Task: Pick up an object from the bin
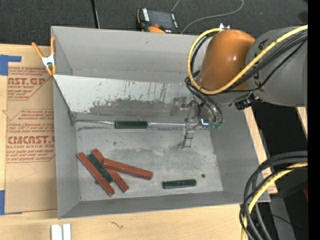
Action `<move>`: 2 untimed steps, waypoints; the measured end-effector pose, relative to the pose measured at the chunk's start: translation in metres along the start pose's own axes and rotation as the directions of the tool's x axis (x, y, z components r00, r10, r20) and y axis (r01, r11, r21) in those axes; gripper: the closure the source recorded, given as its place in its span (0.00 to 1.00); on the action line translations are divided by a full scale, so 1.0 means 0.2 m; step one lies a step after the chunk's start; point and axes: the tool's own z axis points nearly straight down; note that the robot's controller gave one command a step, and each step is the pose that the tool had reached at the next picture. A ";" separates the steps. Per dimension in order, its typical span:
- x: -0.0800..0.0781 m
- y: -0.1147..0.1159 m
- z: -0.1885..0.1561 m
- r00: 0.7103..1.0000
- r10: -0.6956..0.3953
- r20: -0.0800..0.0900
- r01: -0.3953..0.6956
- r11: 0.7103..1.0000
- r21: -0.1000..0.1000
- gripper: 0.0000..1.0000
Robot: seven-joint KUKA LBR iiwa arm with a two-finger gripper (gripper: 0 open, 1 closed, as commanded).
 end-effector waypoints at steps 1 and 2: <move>0.14 0.63 0.33 0.986 -0.165 -0.005 0.165 0.986 -0.004 0.00; 0.54 0.46 0.46 0.956 -0.293 0.002 0.293 0.956 -0.001 0.00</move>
Offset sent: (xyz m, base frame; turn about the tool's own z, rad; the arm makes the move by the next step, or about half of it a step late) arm -0.0262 0.1208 -0.0629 -0.1583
